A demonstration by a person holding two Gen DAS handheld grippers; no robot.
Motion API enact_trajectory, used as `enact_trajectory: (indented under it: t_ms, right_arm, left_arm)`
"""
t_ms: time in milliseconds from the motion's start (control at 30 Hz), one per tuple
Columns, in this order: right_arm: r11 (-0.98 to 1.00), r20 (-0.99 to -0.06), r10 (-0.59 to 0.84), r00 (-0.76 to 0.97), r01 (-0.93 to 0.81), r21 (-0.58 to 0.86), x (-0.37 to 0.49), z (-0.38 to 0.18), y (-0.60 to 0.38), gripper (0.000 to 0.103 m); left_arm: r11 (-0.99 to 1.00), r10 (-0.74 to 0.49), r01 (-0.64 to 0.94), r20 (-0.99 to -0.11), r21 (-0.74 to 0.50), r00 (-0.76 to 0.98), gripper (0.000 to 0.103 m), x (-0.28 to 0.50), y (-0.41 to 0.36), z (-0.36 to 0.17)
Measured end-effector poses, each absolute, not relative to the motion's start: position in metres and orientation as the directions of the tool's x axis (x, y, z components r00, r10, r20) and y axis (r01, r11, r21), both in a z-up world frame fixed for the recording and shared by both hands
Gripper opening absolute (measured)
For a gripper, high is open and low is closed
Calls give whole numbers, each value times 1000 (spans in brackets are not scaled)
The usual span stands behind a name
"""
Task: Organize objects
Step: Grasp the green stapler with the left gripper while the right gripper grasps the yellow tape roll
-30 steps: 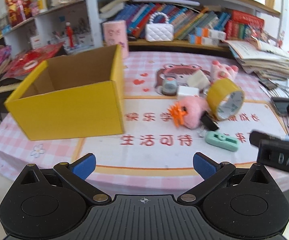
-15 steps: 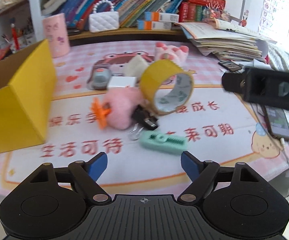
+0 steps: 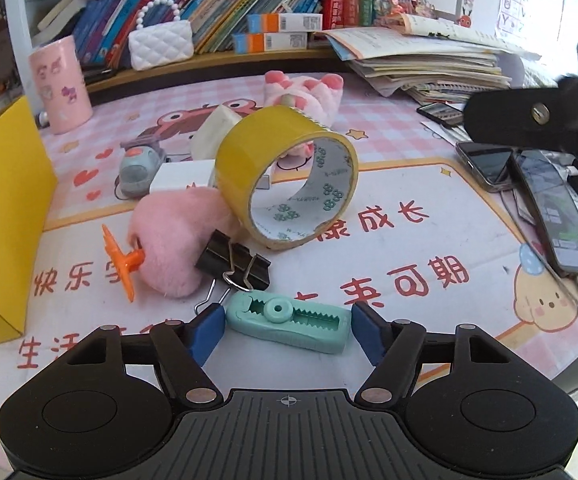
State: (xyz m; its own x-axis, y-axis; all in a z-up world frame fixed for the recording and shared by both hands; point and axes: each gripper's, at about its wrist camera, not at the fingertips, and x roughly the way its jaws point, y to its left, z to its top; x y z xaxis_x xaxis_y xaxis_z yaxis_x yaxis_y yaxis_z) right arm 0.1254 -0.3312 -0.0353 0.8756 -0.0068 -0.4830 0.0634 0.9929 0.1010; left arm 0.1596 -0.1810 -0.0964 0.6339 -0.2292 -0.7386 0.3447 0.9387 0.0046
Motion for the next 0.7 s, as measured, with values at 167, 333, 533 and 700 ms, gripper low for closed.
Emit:
enact_trajectory:
  t_ms: [167, 333, 533, 700]
  right_arm:
    - [996, -561, 74, 825, -32, 84, 147, -44, -319, 103]
    - [991, -570, 74, 818, -124, -48, 174, -63, -292, 100]
    - [979, -579, 38, 814, -146, -141, 211, -84, -272, 70]
    - [978, -568, 13, 823, -127, -163, 228, -92, -269, 45]
  left_arm:
    - [939, -235, 345, -735, -1, 636, 69, 152, -174, -90]
    - [948, -240, 317, -734, -35, 636, 69, 138, -152, -78]
    - [974, -200, 210, -732, -79, 651, 69, 119, -110, -63]
    - [989, -149, 99, -715, -112, 683, 69, 106, -75, -46]
